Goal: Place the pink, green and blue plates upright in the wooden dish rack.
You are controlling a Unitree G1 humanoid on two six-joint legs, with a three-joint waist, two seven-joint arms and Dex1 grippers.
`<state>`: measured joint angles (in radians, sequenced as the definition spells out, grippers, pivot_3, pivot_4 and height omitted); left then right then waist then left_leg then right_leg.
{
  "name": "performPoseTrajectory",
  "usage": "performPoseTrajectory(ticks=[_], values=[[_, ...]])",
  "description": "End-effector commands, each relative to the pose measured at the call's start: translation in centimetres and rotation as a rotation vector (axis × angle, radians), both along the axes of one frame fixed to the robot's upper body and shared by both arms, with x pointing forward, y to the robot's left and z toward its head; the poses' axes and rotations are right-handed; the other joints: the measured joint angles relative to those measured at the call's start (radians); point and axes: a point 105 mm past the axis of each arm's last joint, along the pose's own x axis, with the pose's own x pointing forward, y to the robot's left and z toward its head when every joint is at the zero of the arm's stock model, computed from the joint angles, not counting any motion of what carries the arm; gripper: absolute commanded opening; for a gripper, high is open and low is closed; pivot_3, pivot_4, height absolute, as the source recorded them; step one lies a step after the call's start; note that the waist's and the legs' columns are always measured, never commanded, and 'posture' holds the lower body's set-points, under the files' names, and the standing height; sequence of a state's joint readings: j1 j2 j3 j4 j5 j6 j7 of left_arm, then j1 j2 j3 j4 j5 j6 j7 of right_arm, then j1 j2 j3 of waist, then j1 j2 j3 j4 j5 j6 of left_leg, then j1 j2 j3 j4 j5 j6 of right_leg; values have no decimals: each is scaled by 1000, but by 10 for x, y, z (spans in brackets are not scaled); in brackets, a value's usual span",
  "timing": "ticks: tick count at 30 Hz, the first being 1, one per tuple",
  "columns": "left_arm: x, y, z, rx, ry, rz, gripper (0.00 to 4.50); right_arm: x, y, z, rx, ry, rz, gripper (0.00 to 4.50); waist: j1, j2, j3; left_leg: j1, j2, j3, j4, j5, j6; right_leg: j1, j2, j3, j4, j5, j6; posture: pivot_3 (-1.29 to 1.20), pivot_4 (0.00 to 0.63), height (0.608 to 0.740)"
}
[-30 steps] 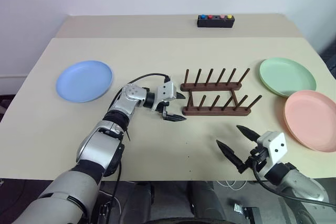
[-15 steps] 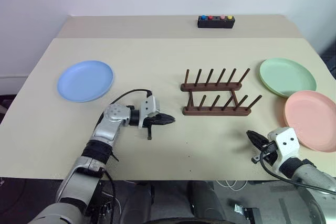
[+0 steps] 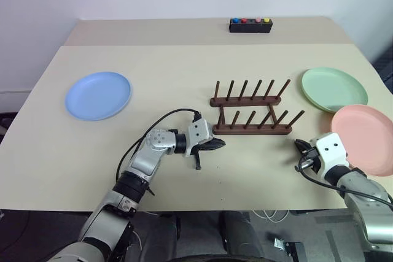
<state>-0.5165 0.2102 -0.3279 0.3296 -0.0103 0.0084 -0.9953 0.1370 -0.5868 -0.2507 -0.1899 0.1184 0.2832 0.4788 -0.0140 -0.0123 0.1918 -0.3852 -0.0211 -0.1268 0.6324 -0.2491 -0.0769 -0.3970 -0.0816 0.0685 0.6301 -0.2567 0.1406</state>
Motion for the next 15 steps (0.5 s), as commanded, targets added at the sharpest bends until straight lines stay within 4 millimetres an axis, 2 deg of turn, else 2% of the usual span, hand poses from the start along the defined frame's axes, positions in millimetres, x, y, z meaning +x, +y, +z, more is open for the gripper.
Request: performPoseTrajectory(ticks=[1,15], values=[[8,-2,9,-17,-48,25,26,8,0,1,-30,-10,2,0,0,0,0,0,0,0,0,0,0,0,0,0,0,0,0,0,150,740],[25,7,14,-21,-74,84,26,38,16,11,-39,-58,46,0,-5,0,0,1,0,0,0,0,0,0,0,0,0,0,0,0,150,740]])
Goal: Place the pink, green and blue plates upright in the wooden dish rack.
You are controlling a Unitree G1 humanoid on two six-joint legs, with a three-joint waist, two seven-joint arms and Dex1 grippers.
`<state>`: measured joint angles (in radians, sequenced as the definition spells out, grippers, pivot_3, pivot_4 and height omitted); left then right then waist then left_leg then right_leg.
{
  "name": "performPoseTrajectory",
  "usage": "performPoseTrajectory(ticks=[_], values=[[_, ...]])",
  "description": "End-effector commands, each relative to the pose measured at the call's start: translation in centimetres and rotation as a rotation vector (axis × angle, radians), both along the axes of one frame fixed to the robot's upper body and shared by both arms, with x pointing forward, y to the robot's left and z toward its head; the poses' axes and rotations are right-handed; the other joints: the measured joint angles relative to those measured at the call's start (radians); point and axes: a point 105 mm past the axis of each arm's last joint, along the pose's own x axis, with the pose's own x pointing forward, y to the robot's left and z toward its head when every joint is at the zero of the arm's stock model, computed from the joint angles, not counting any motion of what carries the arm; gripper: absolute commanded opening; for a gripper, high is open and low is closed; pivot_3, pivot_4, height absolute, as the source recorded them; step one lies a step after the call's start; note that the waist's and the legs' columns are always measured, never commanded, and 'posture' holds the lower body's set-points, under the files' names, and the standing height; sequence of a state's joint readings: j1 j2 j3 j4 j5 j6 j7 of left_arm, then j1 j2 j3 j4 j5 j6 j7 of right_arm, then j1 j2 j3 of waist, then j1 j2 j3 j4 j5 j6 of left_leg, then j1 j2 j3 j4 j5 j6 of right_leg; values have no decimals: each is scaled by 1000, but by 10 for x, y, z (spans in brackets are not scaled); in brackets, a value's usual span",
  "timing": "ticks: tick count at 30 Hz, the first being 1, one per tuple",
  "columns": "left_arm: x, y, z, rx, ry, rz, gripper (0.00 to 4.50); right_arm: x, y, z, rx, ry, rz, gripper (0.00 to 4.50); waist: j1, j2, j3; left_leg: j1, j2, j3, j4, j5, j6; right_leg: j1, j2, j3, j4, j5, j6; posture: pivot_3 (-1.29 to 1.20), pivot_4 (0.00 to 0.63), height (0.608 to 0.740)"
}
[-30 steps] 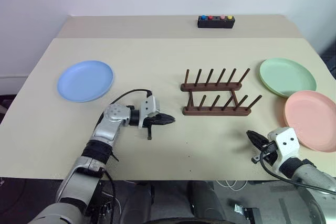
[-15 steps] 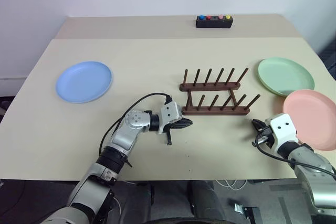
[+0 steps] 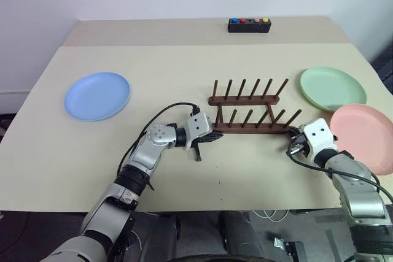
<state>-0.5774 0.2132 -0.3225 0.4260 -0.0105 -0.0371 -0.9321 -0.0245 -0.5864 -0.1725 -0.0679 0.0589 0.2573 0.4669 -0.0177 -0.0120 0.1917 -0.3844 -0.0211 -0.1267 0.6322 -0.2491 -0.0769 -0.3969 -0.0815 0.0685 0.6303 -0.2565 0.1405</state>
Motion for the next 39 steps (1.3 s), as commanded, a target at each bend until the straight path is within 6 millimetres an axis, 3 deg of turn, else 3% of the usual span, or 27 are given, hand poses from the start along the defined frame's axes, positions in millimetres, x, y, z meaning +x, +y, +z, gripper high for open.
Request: performPoseTrajectory(ticks=[1,7,14,21,28,39], values=[[7,3,11,-23,-41,19,26,8,6,6,-2,-26,13,0,-2,0,0,0,0,0,0,0,0,0,0,0,0,0,0,0,150,740],[10,3,12,-26,-48,20,26,12,4,9,-16,-32,-3,0,0,0,0,0,0,0,0,0,0,0,0,0,0,0,0,0,150,740],[7,1,11,-33,-45,12,26,-12,-11,12,-54,13,3,0,7,0,0,-1,0,0,0,0,0,0,0,0,0,0,0,0,150,740],[8,2,10,-25,-45,11,26,-38,15,18,-1,55,170,0,0,0,0,-1,0,0,0,0,0,0,0,0,0,0,0,0,150,740],[10,1,11,-25,-48,12,26,-22,28,13,8,41,160,0,2,0,0,-1,0,0,0,0,0,0,0,0,0,0,0,0,150,740],[15,5,14,-31,-70,48,26,3,19,4,7,33,89,0,3,0,0,-1,0,0,0,0,0,0,0,0,0,0,0,0,150,740]])
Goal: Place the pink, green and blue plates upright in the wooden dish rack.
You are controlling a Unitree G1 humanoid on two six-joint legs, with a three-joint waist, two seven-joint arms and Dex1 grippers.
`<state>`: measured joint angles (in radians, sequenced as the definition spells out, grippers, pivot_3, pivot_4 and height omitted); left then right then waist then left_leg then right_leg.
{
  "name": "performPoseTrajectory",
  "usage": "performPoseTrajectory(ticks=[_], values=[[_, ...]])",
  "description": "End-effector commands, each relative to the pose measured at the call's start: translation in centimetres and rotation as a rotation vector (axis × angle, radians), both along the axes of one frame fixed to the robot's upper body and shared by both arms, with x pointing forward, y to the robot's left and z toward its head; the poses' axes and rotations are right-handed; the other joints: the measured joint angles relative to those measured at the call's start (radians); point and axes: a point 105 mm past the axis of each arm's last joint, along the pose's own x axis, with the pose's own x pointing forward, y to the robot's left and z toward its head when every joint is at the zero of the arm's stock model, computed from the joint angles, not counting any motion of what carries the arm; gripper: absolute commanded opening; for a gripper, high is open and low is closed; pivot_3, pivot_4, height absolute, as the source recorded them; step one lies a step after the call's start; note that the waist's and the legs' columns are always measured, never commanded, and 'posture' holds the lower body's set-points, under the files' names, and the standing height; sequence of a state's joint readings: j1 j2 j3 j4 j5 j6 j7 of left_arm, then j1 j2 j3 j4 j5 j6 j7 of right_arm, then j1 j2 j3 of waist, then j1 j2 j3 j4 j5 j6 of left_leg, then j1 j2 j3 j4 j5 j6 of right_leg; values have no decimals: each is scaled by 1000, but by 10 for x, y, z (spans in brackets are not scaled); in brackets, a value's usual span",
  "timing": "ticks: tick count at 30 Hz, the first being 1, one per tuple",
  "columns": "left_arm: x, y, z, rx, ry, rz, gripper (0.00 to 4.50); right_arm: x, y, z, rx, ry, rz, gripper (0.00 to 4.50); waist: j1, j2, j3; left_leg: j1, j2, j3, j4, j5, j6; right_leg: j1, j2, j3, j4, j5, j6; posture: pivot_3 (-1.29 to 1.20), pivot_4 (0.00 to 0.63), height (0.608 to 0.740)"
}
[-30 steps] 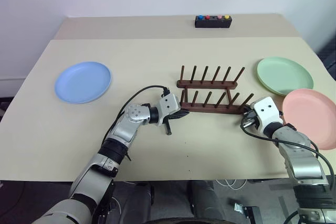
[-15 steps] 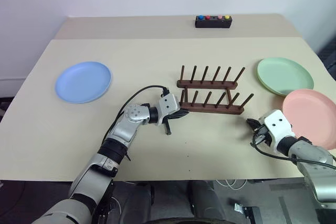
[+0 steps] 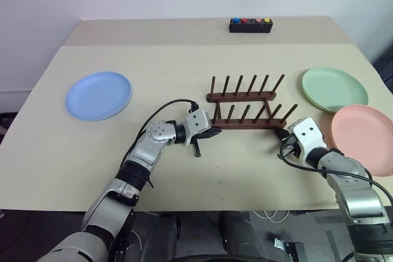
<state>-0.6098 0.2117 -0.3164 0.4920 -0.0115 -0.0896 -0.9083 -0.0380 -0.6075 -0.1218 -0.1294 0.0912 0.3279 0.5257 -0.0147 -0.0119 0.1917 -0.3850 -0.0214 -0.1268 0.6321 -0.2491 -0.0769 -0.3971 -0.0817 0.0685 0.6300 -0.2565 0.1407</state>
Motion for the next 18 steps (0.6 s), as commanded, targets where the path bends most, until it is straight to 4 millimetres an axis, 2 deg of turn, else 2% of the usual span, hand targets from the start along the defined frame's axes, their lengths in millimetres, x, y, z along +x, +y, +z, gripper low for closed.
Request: performPoseTrajectory(ticks=[1,12,15,18], values=[[8,3,12,-25,-46,29,26,4,-2,2,-11,-21,-13,0,0,0,0,0,0,0,0,0,0,0,0,0,0,0,0,0,150,740],[13,6,13,-21,-58,45,26,8,-5,6,-11,-55,-24,0,-1,0,0,0,0,0,0,0,0,0,0,0,0,0,0,0,150,740],[12,6,14,-23,-58,41,26,1,0,15,-29,-93,23,0,1,0,0,0,0,0,0,0,0,0,0,0,0,0,0,0,150,740],[13,11,15,-24,-60,54,26,-16,1,34,-17,-124,64,0,0,0,0,-1,0,0,0,0,0,-1,0,0,0,0,0,0,150,740]])
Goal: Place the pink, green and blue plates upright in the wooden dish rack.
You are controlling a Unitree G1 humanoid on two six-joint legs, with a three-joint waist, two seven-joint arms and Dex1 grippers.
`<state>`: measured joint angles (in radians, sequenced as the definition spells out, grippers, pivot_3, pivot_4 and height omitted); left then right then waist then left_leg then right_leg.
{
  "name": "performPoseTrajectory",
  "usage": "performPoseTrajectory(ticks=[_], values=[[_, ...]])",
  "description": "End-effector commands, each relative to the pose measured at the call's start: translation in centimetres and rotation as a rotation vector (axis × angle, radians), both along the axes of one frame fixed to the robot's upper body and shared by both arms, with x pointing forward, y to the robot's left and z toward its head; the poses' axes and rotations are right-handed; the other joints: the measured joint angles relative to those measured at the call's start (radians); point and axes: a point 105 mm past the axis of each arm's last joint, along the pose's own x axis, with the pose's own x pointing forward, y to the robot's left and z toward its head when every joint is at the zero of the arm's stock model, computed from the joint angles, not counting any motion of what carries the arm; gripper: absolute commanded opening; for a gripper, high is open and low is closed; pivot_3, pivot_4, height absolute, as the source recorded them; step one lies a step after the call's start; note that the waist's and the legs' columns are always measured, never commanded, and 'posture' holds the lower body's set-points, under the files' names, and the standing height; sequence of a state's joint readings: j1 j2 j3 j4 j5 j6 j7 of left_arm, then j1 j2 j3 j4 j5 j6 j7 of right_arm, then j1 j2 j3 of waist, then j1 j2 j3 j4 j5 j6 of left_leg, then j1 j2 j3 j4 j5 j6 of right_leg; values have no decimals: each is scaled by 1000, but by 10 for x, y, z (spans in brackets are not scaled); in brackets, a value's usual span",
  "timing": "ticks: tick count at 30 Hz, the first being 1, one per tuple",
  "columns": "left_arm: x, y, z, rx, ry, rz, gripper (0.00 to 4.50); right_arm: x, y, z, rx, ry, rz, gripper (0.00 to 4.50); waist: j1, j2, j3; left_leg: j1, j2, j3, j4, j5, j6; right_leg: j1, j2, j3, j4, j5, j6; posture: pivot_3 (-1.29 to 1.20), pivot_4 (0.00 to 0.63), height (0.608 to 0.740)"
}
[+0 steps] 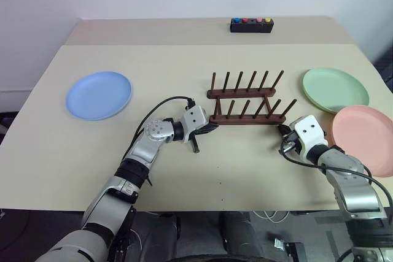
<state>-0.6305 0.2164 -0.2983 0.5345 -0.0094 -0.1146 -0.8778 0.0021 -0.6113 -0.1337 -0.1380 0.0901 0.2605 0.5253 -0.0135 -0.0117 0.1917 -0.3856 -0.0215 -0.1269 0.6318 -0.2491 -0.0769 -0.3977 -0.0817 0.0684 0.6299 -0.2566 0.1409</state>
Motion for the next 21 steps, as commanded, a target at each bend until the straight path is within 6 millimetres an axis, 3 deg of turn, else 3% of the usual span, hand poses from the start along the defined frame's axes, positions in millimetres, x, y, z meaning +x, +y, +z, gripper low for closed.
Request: performPoseTrajectory(ticks=[1,2,5,10,15,21], values=[[4,6,12,-17,-42,13,26,-15,2,39,6,-93,60,0,-1,1,0,0,0,0,0,0,0,0,0,0,0,0,0,0,150,740],[4,7,12,-16,-42,16,26,-19,2,42,12,-93,67,0,-1,0,0,-1,0,0,0,0,0,0,0,0,0,0,0,0,150,740],[5,11,11,-14,-40,26,0,-38,-3,55,9,-93,73,812,-1,0,0,0,0,0,0,0,0,0,0,0,0,0,0,0,150,740],[4,13,12,-17,-28,20,0,-54,-20,69,-69,-116,17,3179,-1,0,0,0,0,0,0,0,0,0,0,0,0,0,0,0,150,740],[-2,12,16,-34,-17,-17,0,-67,-53,73,-141,-71,-84,3179,2,-1,0,-1,0,0,0,0,0,0,0,0,-1,0,0,0,150,740],[-43,11,21,-62,40,-225,0,-78,-87,57,-119,50,-242,3179,-3,0,0,-1,0,0,-1,0,0,0,0,0,-1,0,0,0,150,740]])
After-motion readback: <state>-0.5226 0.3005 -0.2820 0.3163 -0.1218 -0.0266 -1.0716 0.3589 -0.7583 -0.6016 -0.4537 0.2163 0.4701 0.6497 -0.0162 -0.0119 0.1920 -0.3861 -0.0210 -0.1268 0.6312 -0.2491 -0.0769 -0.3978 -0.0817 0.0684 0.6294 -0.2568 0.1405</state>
